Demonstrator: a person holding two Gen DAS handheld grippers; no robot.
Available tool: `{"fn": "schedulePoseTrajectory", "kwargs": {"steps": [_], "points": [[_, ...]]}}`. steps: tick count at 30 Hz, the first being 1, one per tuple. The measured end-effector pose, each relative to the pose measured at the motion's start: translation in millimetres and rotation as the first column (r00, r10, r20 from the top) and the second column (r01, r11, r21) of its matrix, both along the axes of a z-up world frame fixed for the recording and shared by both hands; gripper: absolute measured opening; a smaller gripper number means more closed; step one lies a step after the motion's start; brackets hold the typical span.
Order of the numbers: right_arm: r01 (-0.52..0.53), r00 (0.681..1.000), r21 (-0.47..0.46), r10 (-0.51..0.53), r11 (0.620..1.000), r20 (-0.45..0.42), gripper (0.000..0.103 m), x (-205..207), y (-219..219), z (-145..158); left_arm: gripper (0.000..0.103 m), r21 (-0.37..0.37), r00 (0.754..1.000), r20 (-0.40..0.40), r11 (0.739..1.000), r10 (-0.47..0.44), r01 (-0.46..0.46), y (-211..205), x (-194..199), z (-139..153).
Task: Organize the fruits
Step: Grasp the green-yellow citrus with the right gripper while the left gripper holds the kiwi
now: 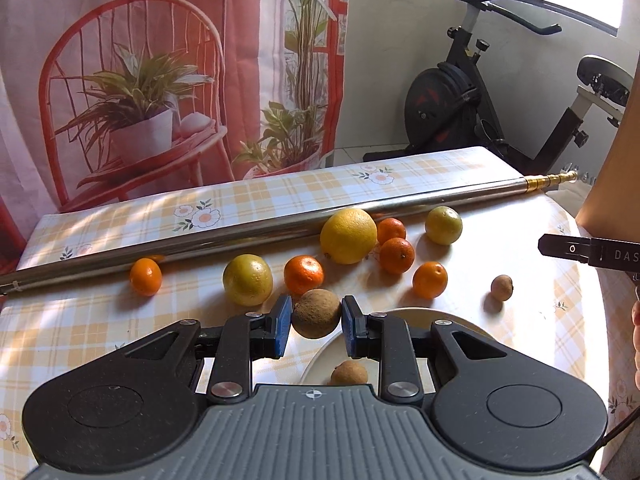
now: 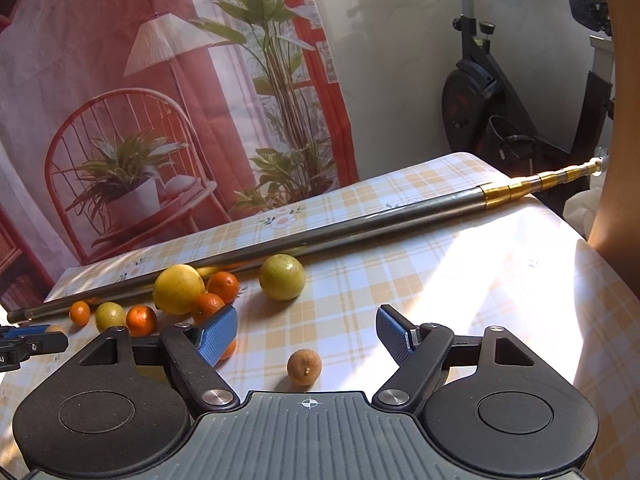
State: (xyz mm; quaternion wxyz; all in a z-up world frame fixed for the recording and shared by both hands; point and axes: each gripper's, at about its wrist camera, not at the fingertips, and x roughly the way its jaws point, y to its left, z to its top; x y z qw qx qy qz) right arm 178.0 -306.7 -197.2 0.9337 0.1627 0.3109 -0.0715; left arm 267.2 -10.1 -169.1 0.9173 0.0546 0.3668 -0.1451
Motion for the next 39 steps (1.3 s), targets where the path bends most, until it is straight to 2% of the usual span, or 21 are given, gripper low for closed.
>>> {"fn": "schedulePoseTrajectory", "kwargs": {"steps": [5, 9, 14, 25, 27, 32, 39], "points": [[-0.006, 1.0, -0.015, 0.006, 1.0, -0.006, 0.071, -3.9, 11.6, 9.8, 0.028, -0.022, 0.998, 0.035, 0.999, 0.045, -0.044, 15.1, -21.0, 5.8], [-0.022, 1.0, -0.047, 0.022, 0.999, -0.013, 0.07, -7.5, 18.9, 16.4, 0.028, -0.054, 0.997, 0.033, 0.996, 0.069, -0.067, 24.7, -32.3, 2.5], [-0.046, 0.999, -0.108, 0.045, 0.993, -0.014, 0.061, -9.6, 25.7, 23.7, 0.028, -0.074, 0.996, 0.032, 0.994, 0.086, -0.084, 27.1, -36.2, -1.2], [-0.016, 0.998, -0.152, 0.025, 0.988, 0.057, 0.054, 13.9, 3.2, 47.6, 0.028, -0.114, 0.988, 0.078, 0.985, 0.137, -0.128, 31.5, -32.6, 5.9], [-0.036, 0.998, -0.16, 0.044, 0.986, 0.047, 0.054, 28.7, 1.1, 42.7, 0.028, -0.119, 0.986, 0.072, 0.983, 0.151, -0.142, 32.1, -30.2, 3.7], [-0.111, 0.993, -0.192, 0.102, 0.975, -0.056, 0.051, 73.1, 1.8, 22.1, 0.028, -0.125, 0.985, 0.06, 0.98, 0.161, -0.153, 33.4, -25.9, 0.0], [-0.191, 0.975, -0.109, 0.175, 0.975, -0.14, 0.047, 122.6, 9.2, -15.8, 0.028, -0.107, 0.984, 0.054, 0.98, 0.172, -0.166, 34.9, -22.7, -2.0]]}}
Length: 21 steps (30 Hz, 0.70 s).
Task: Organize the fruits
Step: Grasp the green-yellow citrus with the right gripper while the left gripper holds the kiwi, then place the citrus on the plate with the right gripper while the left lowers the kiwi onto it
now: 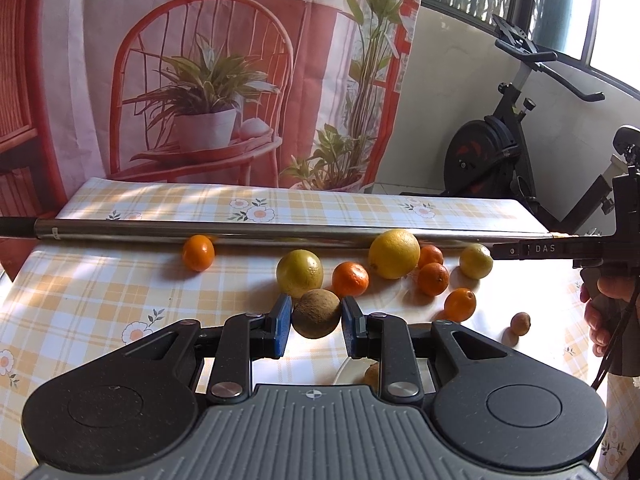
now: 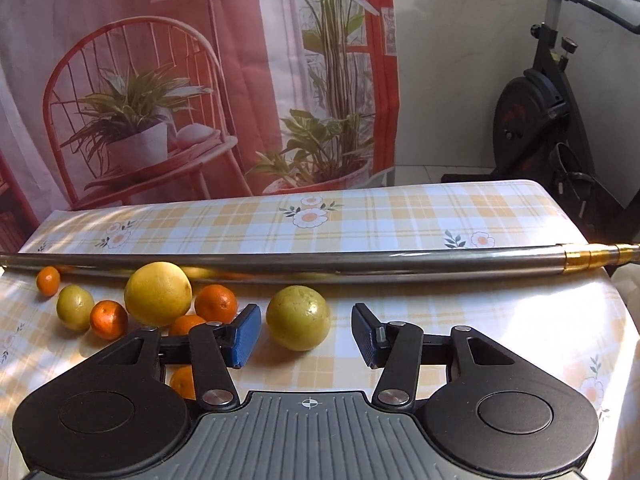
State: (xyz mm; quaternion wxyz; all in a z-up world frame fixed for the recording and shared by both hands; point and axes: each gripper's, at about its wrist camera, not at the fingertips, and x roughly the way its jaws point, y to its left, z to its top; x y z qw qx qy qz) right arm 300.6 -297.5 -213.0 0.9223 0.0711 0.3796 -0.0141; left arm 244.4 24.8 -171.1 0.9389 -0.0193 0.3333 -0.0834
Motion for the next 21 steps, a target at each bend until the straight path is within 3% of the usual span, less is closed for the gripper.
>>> {"fn": "schedulePoseTrajectory", "kwargs": {"steps": [11, 18, 21], "points": [[0.054, 0.996, 0.027, -0.052, 0.998, -0.07, 0.045, 40.4, 4.4, -33.5, 0.028, 0.013, 1.0, -0.03, 1.0, -0.004, 0.004, 0.0, 3.8, -5.7], [0.096, 0.994, 0.055, -0.093, 0.994, -0.049, 0.043, 34.5, 5.6, -40.1, 0.028, 0.012, 0.998, -0.053, 1.0, -0.02, 0.02, -2.3, 5.4, -10.1], [0.103, 0.994, 0.121, -0.099, 0.987, -0.039, 0.043, 26.4, 0.7, -39.0, 0.028, 0.021, 0.998, -0.053, 0.999, -0.028, 0.029, -4.0, 3.3, -10.4]]}}
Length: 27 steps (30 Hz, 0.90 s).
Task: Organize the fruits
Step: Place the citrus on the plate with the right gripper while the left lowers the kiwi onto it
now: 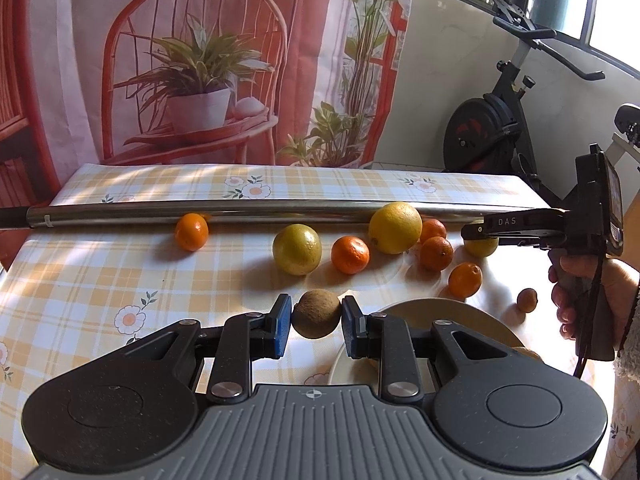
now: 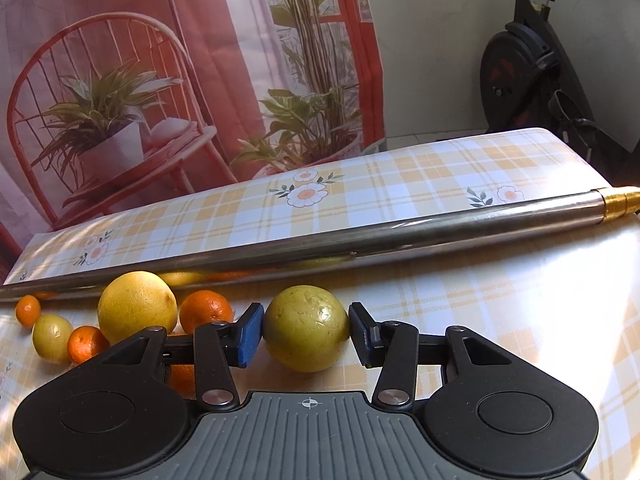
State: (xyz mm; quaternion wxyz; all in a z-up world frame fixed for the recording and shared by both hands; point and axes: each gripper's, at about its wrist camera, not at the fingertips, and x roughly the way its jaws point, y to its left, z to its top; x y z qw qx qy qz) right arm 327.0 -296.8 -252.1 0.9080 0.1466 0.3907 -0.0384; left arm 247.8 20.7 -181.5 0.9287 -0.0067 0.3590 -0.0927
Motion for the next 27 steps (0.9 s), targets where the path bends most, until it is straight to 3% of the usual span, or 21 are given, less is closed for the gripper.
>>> {"fn": "schedulePoseTrajectory", "kwargs": {"steps": [8, 13, 18, 27], "points": [[-0.005, 0.996, 0.102, -0.004, 0.995, 0.092, 0.043, -46.3, 3.7, 27.6, 0.028, 0.003, 1.0, -0.008, 1.0, -0.022, 0.022, -0.7, -5.9, -1.4], [-0.039, 0.991, 0.089, 0.027, 0.995, 0.13, 0.043, -74.8, 13.2, 45.2, 0.028, -0.003, 0.999, -0.005, 0.999, -0.053, 0.053, -5.2, -10.6, -3.5], [-0.083, 0.992, 0.08, 0.075, 0.993, 0.105, 0.043, -93.9, 26.5, 54.3, 0.028, -0.006, 0.996, -0.013, 0.996, -0.086, 0.086, -12.4, -17.0, -7.6], [-0.154, 0.988, 0.054, 0.153, 0.987, 0.032, 0.043, -102.5, 48.7, 50.0, 0.028, 0.057, 0.984, -0.02, 0.982, -0.176, 0.177, -29.2, -17.4, -21.9]]}}
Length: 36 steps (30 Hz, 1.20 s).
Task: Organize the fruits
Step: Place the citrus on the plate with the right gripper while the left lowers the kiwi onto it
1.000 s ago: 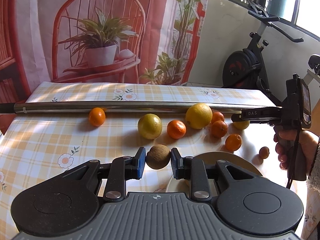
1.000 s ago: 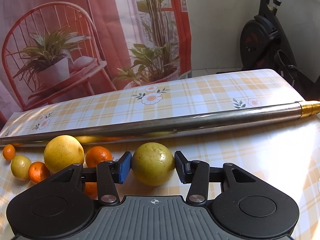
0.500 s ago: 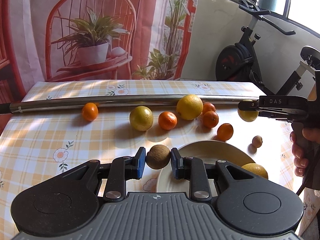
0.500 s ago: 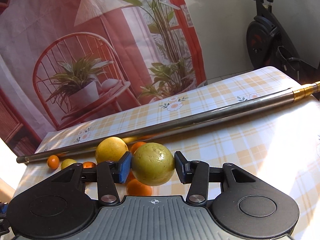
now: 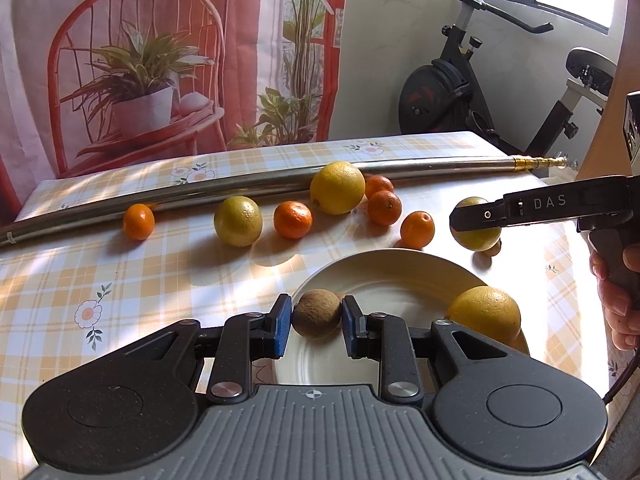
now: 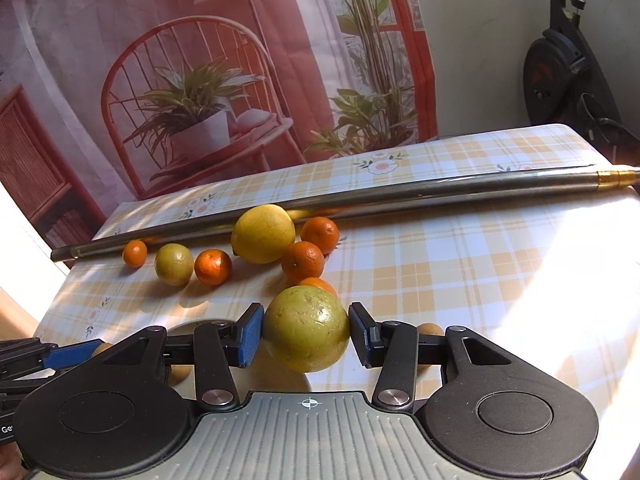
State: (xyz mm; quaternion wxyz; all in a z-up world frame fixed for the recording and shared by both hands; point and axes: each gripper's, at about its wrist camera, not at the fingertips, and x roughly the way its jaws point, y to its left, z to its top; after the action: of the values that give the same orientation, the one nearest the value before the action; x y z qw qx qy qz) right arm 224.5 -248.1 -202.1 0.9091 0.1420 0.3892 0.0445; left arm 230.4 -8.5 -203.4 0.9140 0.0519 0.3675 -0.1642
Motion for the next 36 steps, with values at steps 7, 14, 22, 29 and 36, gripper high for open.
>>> {"fn": "schedulePoseTrajectory", "kwargs": {"steps": [7, 14, 22, 29, 36], "points": [[-0.095, 0.995, -0.044, 0.094, 0.994, -0.03, 0.043, 7.5, 24.6, 2.5, 0.028, 0.028, 0.997, -0.037, 0.998, -0.062, 0.063, -11.5, 2.1, -18.2], [-0.183, 0.981, -0.081, 0.176, 0.98, -0.079, 0.043, 11.8, 42.8, -2.2, 0.028, 0.064, 0.996, -0.061, 0.995, -0.072, 0.076, -13.3, 15.6, -29.2], [-0.218, 0.971, -0.072, 0.209, 0.973, -0.114, 0.043, 13.9, 46.9, -8.3, 0.028, 0.055, 0.992, -0.078, 0.994, -0.095, 0.099, -17.7, 29.8, -33.7], [-0.231, 0.967, -0.068, 0.221, 0.971, -0.127, 0.043, 19.1, 49.9, -14.3, 0.028, 0.012, 0.989, -0.085, 0.992, -0.121, 0.123, -23.4, 42.2, -36.7], [-0.239, 0.962, -0.07, 0.226, 0.969, -0.156, 0.043, 23.5, 53.8, -20.0, 0.029, -0.001, 0.987, -0.083, 0.99, -0.138, 0.139, -23.9, 44.2, -37.6]]}}
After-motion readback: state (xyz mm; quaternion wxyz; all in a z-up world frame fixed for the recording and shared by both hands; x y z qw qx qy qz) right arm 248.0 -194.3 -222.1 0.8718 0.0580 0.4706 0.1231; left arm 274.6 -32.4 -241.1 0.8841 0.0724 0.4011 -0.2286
